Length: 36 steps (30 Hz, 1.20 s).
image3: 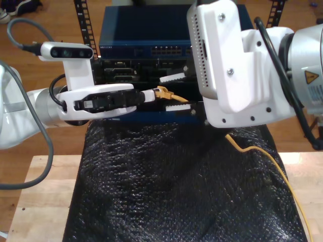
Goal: Grab the cable and plug it in
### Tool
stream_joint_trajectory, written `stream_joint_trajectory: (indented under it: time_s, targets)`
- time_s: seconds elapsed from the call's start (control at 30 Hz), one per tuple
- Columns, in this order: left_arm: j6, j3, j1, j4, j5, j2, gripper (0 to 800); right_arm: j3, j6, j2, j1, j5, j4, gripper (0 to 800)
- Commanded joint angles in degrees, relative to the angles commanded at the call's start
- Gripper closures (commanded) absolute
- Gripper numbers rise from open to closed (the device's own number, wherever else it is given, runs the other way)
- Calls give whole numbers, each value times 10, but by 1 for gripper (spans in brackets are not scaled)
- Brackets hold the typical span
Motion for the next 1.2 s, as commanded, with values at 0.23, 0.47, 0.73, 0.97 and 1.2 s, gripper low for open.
stream_joint_trajectory:
  time_s: [0.23,0.47,0.73,0.97,1.2]
  targets:
    - [0,0,-2,0,1,0,793,0,-1,0,0,-1,0,508]
    - [0,1,-2,0,1,0,793,0,0,0,0,-1,0,534]
    - [0,2,-4,1,1,0,793,0,-4,0,0,1,38,560]
    - [0,1,-9,1,1,0,793,1,-4,2,0,1,37,560]
    - [0,0,-9,0,8,-1,793,4,-5,3,-1,0,36,560]
